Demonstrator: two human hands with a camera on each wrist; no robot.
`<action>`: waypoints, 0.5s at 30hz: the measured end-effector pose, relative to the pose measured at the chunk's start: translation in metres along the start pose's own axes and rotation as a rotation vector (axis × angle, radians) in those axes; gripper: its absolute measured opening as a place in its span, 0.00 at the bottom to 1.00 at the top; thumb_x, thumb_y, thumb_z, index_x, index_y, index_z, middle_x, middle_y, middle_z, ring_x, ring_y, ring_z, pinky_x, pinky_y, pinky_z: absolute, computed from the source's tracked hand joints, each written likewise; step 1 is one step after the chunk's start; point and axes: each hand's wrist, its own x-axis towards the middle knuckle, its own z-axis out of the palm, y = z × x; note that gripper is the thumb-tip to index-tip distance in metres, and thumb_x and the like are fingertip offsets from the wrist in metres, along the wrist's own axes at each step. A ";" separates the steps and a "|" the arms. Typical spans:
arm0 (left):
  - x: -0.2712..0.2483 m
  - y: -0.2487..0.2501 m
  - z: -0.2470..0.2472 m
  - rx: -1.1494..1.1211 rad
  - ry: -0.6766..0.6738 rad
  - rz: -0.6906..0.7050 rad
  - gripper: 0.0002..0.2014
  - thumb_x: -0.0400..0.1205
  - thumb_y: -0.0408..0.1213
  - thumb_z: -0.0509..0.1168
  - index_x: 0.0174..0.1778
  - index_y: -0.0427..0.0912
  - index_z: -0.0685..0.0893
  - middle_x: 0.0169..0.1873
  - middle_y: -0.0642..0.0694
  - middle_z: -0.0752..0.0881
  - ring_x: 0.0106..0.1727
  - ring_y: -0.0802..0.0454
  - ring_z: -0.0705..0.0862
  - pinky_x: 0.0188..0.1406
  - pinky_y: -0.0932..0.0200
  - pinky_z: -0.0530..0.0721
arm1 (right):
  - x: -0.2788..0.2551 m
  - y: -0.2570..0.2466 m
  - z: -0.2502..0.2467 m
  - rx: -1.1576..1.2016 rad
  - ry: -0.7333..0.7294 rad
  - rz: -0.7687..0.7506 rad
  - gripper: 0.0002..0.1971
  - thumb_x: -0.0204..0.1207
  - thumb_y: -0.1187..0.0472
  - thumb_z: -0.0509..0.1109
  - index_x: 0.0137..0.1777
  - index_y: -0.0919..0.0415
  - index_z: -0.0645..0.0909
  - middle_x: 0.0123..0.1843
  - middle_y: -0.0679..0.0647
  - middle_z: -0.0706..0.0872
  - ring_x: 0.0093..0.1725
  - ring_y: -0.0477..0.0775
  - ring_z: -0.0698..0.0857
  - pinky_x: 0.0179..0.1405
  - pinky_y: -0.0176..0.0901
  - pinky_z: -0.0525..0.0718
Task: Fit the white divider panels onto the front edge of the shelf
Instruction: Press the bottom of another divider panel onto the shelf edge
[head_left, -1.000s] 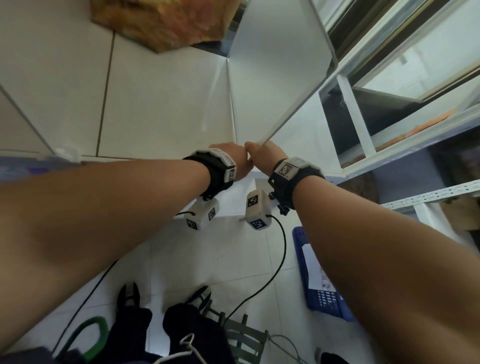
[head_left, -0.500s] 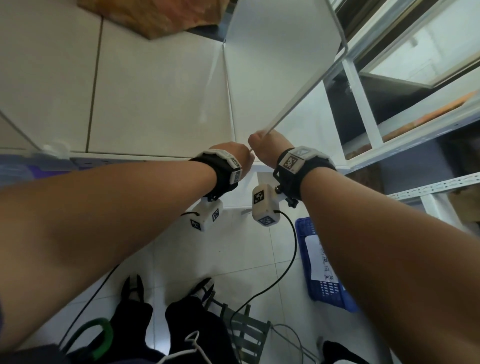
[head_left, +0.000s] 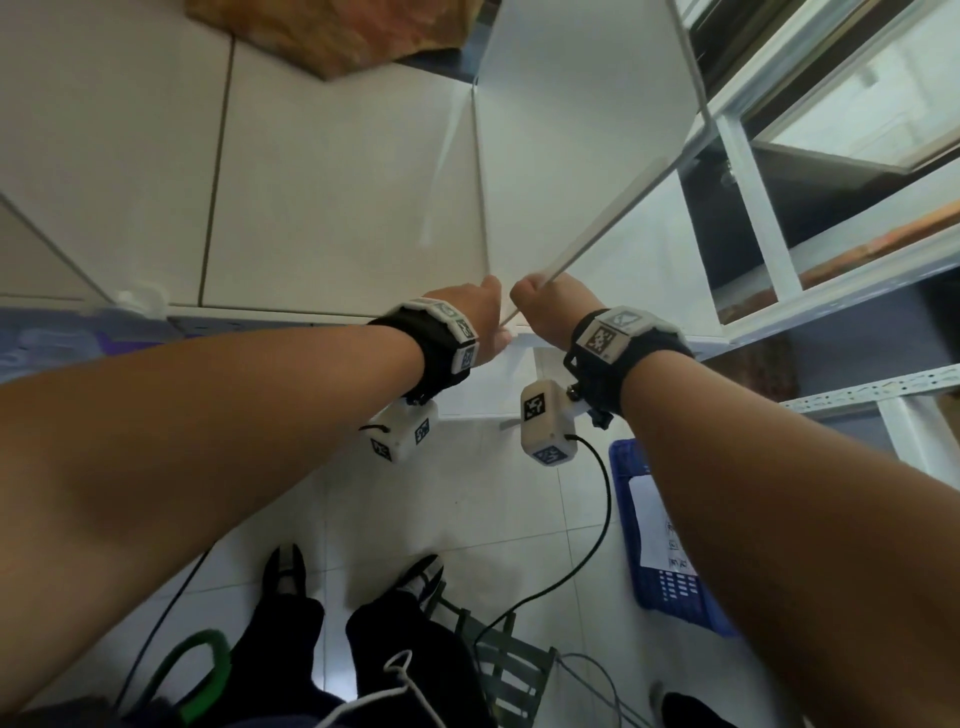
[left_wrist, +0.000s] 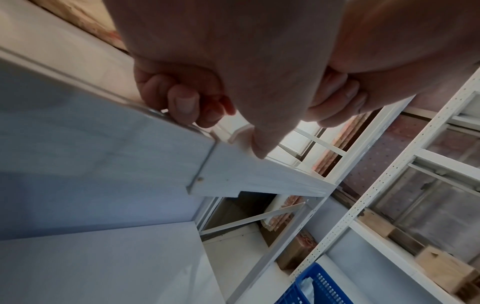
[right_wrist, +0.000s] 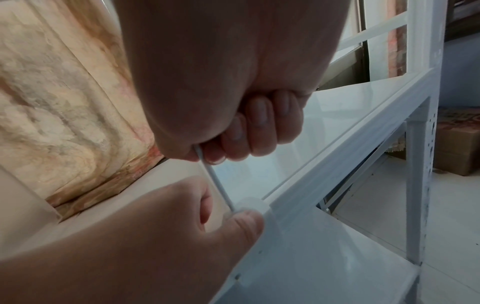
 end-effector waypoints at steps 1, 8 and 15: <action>0.001 -0.001 -0.001 0.006 -0.010 0.011 0.25 0.78 0.57 0.64 0.62 0.44 0.70 0.42 0.45 0.84 0.37 0.44 0.83 0.38 0.50 0.84 | 0.001 -0.001 -0.002 -0.037 -0.038 0.016 0.16 0.83 0.59 0.54 0.31 0.51 0.67 0.33 0.48 0.71 0.48 0.59 0.77 0.54 0.51 0.78; 0.007 0.000 -0.006 -0.009 -0.055 -0.010 0.26 0.78 0.56 0.67 0.62 0.43 0.68 0.41 0.44 0.83 0.39 0.42 0.83 0.39 0.48 0.83 | 0.010 0.001 -0.006 -0.121 -0.117 0.002 0.17 0.83 0.58 0.54 0.30 0.49 0.66 0.33 0.46 0.70 0.47 0.54 0.74 0.49 0.45 0.73; 0.005 0.002 -0.012 -0.053 -0.073 -0.051 0.30 0.76 0.57 0.70 0.65 0.42 0.69 0.43 0.45 0.80 0.42 0.44 0.82 0.37 0.51 0.79 | 0.002 0.000 -0.004 -0.131 -0.095 -0.008 0.12 0.85 0.57 0.52 0.44 0.59 0.73 0.40 0.56 0.75 0.47 0.56 0.73 0.53 0.49 0.76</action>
